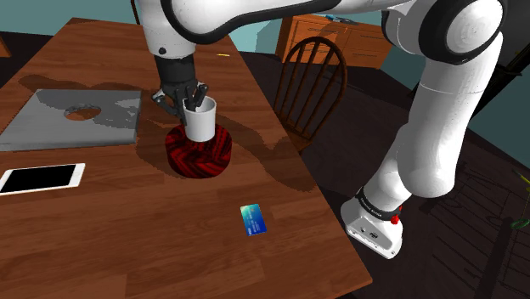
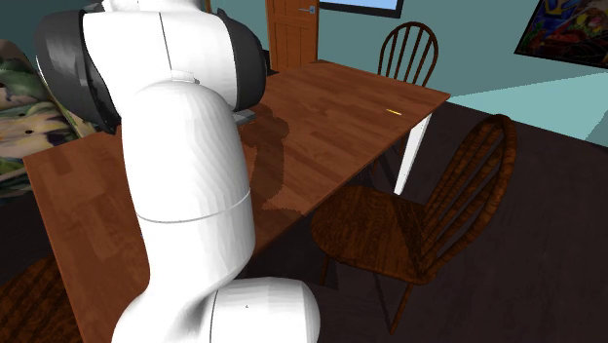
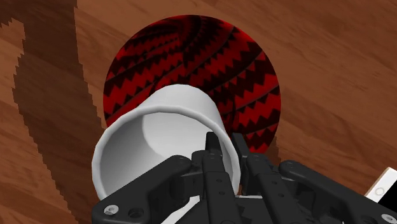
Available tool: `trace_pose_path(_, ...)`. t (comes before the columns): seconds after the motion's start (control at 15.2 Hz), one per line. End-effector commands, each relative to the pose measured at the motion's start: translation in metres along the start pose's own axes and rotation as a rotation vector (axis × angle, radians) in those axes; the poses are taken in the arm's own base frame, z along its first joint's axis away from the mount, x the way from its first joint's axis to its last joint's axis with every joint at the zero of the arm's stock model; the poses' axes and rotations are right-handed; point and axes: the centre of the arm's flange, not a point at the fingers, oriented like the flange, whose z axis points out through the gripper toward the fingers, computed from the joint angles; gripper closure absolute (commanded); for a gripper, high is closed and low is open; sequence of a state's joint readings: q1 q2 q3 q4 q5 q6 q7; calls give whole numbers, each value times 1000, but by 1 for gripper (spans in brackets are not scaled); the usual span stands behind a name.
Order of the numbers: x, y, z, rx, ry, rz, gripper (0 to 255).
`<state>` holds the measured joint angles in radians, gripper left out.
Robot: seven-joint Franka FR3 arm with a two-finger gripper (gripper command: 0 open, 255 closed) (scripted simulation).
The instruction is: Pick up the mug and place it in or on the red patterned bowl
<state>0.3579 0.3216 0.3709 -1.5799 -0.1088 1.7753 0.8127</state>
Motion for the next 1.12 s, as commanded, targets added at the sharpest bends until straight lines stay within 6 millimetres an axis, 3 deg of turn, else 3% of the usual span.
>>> trace_pose_path(0.0,0,0,0,0,0,0,0)
trace_pose_path(0.33,0,0,0,0,0,0,0)
trace_pose_path(0.59,0,0,-50,0,0,0,0)
trace_pose_path(1.06,0,0,-50,0,0,0,0)
